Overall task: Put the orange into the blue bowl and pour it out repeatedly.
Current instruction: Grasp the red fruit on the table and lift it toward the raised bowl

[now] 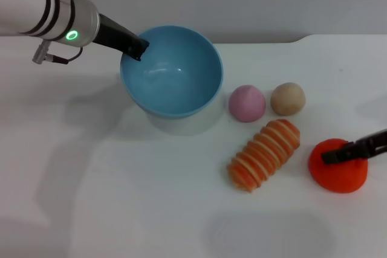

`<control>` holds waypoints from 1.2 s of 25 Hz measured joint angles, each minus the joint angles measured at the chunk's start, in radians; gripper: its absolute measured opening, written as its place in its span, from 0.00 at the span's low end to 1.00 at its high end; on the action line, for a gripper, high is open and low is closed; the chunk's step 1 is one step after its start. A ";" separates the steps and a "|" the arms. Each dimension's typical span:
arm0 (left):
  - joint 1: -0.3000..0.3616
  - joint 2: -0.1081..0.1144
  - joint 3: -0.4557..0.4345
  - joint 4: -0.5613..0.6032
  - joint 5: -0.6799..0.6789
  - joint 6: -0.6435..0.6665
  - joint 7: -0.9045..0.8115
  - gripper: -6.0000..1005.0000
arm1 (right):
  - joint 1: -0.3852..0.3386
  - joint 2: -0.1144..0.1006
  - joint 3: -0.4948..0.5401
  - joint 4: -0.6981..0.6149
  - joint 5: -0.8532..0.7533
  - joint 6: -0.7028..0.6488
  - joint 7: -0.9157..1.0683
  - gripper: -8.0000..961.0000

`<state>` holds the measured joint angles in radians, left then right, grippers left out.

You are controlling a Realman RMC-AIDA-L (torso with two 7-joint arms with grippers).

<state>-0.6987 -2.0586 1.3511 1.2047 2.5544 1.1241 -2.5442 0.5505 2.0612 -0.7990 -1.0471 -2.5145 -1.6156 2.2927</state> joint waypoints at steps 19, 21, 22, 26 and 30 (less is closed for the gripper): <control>0.008 -0.003 0.027 -0.005 -0.005 -0.025 -0.001 0.01 | 0.012 -0.002 -0.132 0.053 -0.059 0.055 -0.008 0.57; 0.009 -0.003 0.028 -0.005 -0.005 -0.025 -0.001 0.01 | 0.012 -0.002 -0.129 0.047 -0.057 0.054 -0.014 0.50; 0.009 -0.003 0.028 -0.005 -0.005 -0.025 -0.001 0.01 | 0.011 -0.003 -0.127 0.041 -0.056 0.054 -0.017 0.46; 0.012 -0.003 0.028 -0.005 -0.005 -0.022 -0.001 0.01 | 0.001 0.001 -0.124 -0.011 -0.044 0.053 -0.025 0.28; 0.009 -0.003 0.028 -0.005 -0.014 0.003 -0.002 0.01 | -0.017 0.002 -0.122 -0.111 0.048 0.039 -0.034 0.20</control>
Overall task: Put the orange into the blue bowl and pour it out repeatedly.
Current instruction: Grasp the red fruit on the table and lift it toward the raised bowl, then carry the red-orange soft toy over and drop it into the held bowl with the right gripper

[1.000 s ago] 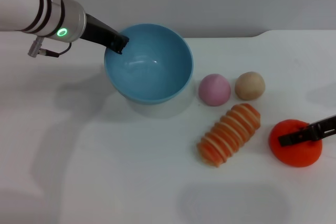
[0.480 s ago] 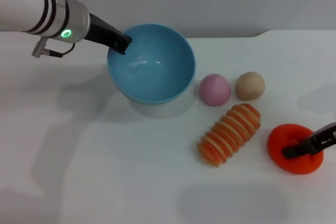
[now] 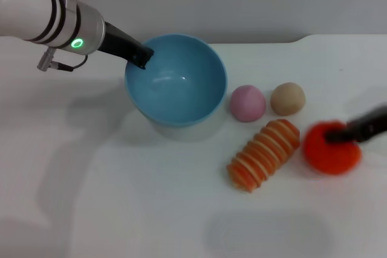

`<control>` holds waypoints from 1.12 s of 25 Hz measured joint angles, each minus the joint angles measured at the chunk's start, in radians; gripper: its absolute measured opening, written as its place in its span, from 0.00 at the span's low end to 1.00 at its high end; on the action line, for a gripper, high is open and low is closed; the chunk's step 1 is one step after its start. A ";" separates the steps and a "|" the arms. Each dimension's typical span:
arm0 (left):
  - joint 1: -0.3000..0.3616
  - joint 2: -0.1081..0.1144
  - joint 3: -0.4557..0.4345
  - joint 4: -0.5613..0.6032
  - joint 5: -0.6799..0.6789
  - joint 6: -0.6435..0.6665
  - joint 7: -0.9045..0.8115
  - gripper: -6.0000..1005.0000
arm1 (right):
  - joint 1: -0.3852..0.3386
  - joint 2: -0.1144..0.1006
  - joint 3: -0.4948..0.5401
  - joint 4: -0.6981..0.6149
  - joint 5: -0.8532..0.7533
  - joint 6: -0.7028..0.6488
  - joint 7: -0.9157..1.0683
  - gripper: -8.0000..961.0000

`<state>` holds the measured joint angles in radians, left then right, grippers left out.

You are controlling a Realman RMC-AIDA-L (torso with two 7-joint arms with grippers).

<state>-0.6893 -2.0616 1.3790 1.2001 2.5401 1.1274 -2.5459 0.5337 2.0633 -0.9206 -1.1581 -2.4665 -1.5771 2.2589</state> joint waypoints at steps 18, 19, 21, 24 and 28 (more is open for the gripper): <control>-0.017 -0.003 0.128 0.002 -0.076 0.031 -0.025 0.01 | 0.079 0.002 -0.090 -0.122 0.461 -0.025 -0.075 0.12; -0.017 -0.003 0.129 0.001 -0.077 0.029 -0.025 0.01 | 0.087 0.002 -0.102 -0.105 0.461 -0.023 -0.078 0.12; -0.017 -0.003 0.131 0.001 -0.080 0.027 -0.025 0.01 | 0.102 0.002 -0.123 -0.072 0.460 -0.022 -0.084 0.12; -0.016 -0.003 0.131 0.000 -0.081 0.027 -0.025 0.01 | 0.110 0.007 -0.133 -0.040 0.463 -0.005 -0.109 0.12; -0.010 -0.003 0.131 -0.001 -0.081 0.026 -0.025 0.01 | 0.105 0.009 -0.133 -0.038 0.465 0.009 -0.111 0.16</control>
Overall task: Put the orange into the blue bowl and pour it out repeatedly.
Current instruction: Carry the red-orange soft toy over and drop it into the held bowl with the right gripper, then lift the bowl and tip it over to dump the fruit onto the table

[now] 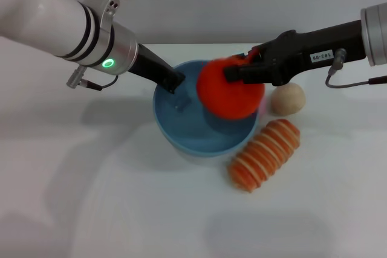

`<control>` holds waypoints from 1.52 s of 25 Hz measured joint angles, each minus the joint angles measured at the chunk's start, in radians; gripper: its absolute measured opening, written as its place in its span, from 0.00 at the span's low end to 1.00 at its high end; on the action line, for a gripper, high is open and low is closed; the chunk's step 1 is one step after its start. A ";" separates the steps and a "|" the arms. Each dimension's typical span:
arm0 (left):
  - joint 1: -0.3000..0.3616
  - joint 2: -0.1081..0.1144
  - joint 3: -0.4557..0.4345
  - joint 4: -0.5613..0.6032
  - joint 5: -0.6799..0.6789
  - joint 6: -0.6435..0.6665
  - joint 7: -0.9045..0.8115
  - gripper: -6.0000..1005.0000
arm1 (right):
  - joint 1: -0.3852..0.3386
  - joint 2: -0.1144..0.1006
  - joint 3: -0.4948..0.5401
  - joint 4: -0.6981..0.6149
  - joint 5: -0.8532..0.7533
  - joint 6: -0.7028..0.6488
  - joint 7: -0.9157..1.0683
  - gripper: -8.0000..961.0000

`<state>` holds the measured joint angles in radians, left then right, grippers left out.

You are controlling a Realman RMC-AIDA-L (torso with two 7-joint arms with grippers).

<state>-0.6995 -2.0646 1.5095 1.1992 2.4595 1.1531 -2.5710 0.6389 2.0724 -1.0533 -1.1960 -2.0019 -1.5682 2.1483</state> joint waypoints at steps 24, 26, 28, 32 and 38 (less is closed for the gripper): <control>0.043 0.008 0.009 0.079 0.085 -0.149 0.120 0.01 | -0.297 -0.008 0.333 0.197 0.379 0.042 -0.459 0.52; 0.053 0.006 0.042 0.113 0.118 -0.176 0.136 0.01 | -0.307 -0.006 0.357 0.240 0.381 0.046 -0.497 0.53; 0.074 0.006 0.105 0.171 0.164 -0.204 0.144 0.01 | -0.310 -0.006 0.379 0.292 0.382 0.049 -0.536 0.53; 0.141 0.002 0.282 0.284 0.331 -0.301 0.142 0.01 | -0.310 -0.003 0.431 0.380 0.407 0.049 -0.625 0.66; 0.251 0.004 0.422 0.390 0.430 -0.446 0.263 0.01 | -0.314 -0.003 0.481 0.443 0.452 0.050 -0.670 0.76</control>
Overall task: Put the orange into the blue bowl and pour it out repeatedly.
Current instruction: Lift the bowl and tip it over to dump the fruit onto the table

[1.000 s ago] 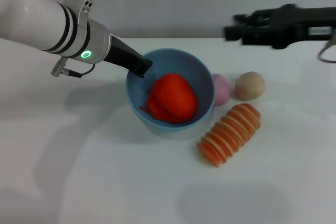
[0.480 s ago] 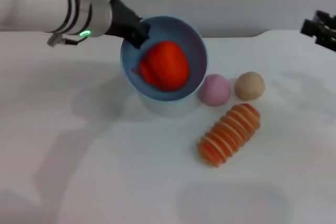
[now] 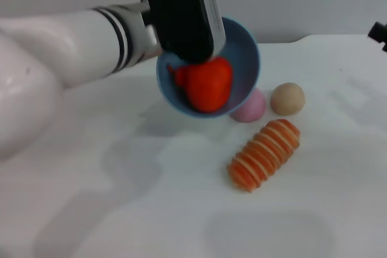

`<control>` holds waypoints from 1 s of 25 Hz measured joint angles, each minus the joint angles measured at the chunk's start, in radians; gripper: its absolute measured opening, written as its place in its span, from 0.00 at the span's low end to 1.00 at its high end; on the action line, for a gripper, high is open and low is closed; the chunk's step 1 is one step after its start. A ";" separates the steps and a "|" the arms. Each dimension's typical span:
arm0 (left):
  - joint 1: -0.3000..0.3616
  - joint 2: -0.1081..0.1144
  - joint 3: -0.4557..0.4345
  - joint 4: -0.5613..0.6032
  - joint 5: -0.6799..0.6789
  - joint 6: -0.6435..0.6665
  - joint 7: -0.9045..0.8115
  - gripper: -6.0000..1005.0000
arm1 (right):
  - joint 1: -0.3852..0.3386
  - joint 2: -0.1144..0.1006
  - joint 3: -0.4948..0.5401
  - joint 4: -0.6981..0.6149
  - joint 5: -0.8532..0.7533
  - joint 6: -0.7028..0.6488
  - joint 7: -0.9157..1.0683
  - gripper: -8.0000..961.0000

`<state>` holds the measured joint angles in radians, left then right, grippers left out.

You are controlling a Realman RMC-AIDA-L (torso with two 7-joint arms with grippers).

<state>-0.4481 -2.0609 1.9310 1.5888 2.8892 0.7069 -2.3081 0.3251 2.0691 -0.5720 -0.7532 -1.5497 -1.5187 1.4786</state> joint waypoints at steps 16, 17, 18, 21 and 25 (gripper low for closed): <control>0.287 -0.006 0.201 0.008 0.002 -0.553 0.586 0.00 | 0.018 0.001 0.023 0.035 0.011 -0.001 -0.024 0.76; 0.291 -0.006 0.207 -0.005 0.002 -0.585 0.604 0.01 | 0.019 0.001 0.023 0.038 0.011 -0.001 -0.024 0.76; 0.297 -0.006 0.218 -0.034 0.002 -0.644 0.639 0.01 | 0.019 0.000 0.024 0.040 0.011 -0.001 -0.024 0.76; 0.308 -0.009 0.241 -0.078 0.001 -0.741 0.702 0.01 | 0.019 -0.001 0.025 0.042 0.011 -0.001 -0.024 0.76; 0.314 -0.010 0.258 -0.094 0.001 -0.775 0.714 0.01 | 0.019 -0.002 0.034 0.043 0.012 -0.001 -0.023 0.76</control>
<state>-0.1343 -2.0709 2.1886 1.4951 2.8905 -0.0678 -1.5939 0.3444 2.0673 -0.5382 -0.7103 -1.5376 -1.5201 1.4558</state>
